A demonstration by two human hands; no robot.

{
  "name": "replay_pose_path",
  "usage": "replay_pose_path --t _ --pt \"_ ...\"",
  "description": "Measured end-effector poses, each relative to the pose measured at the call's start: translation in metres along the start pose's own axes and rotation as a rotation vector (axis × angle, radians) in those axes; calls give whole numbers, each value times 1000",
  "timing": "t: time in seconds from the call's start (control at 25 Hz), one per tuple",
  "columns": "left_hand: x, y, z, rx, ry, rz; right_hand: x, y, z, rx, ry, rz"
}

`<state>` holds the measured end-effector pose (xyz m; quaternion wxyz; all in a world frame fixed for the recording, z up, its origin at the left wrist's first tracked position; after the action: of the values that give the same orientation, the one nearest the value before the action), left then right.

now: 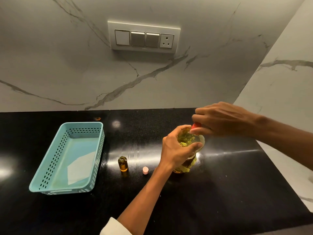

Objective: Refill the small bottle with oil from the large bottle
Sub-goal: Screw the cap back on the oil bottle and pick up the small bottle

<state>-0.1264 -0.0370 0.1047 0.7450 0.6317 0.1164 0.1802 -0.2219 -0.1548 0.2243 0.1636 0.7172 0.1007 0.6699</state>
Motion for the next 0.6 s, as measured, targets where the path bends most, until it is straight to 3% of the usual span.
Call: replay_pose_path --t 0.08,0.24,0.4,0.44,0.52,0.6 --pt "-2 -2 -1 23 8 6 -2 1 -4 10 -65 58" --pt "-5 -3 -1 27 19 -29 -11 -11 0 -90 -90 -101" --pt "-4 -3 2 41 17 -5 -15 -35 8 -537 -124 -99" --pt "-3 -4 2 43 12 -3 -12 -35 11 -572 -160 -75" --pt "-1 -4 3 33 1 7 -6 -22 12 -418 -175 -19" --pt "0 -4 4 30 -10 12 3 -3 6 -97 -63 -22"
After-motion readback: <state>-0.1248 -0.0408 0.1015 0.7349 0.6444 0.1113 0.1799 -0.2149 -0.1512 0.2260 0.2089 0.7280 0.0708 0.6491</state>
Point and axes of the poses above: each hand's wrist, its own z-axis towards the middle knuckle, its own x-axis out of the back of the hand, y = z × x, the point moved 2 cm from there along z, towards the middle knuckle, and after that the axes turned 8 degrees about -z, right-handed, at the moved point
